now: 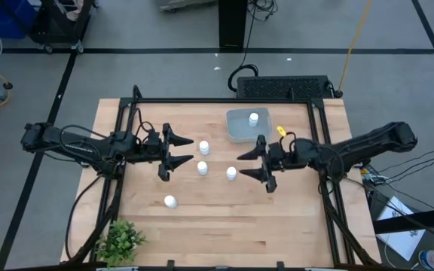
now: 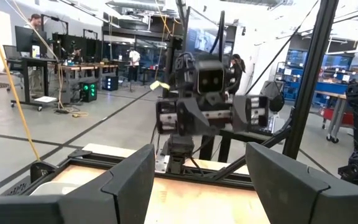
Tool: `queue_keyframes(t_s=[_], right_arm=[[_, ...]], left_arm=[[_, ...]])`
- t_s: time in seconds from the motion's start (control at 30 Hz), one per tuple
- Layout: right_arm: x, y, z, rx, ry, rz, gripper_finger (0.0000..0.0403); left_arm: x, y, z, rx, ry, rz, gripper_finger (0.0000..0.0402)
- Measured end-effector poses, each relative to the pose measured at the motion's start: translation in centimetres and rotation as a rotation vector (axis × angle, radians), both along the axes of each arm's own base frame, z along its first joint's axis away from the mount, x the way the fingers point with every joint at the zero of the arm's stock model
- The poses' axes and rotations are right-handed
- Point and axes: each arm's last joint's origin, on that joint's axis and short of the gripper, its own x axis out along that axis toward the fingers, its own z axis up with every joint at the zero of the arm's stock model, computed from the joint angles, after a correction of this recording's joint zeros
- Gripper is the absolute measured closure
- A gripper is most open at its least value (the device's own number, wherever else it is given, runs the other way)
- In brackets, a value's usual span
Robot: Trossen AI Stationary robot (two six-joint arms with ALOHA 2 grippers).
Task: Pick and place pill bottles into a basket
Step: Put the white medicine bottle into the gray bin
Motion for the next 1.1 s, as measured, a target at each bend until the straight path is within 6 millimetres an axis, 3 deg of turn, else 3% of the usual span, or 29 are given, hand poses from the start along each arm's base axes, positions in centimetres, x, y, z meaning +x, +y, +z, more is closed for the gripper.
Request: queue_keyframes(t_s=[0.1,0.23,0.37,0.63,0.87,1.1], right_arm=[[-0.7,0.3,-1.4,-0.018,-0.045,-0.011,0.0195],[-1.9,0.4,-1.5,0.065,-0.21,-0.035,0.0196],[-2.1,1.2,-1.8,-0.029,-0.204,-0.018,0.0197],[0.2,1.6,0.1,-0.139,0.112,-0.131,0.0197],[1.1,1.2,1.7,-0.182,0.256,-0.177,0.0197],[1.5,-0.4,0.8,-0.119,0.413,-0.234,0.0197]], left_arm=[[0.0,0.0,0.0,0.0,0.0,0.0,0.0146],[0.0,0.0,0.0,-0.001,0.0,0.0,0.0146],[0.0,0.0,0.0,-0.002,-0.005,0.0,0.0146],[0.0,0.0,0.1,-0.002,-0.006,0.0,0.0146],[0.0,0.0,0.1,0.002,-0.007,0.001,0.0146],[0.0,0.0,0.1,0.005,-0.007,0.002,0.0146]])
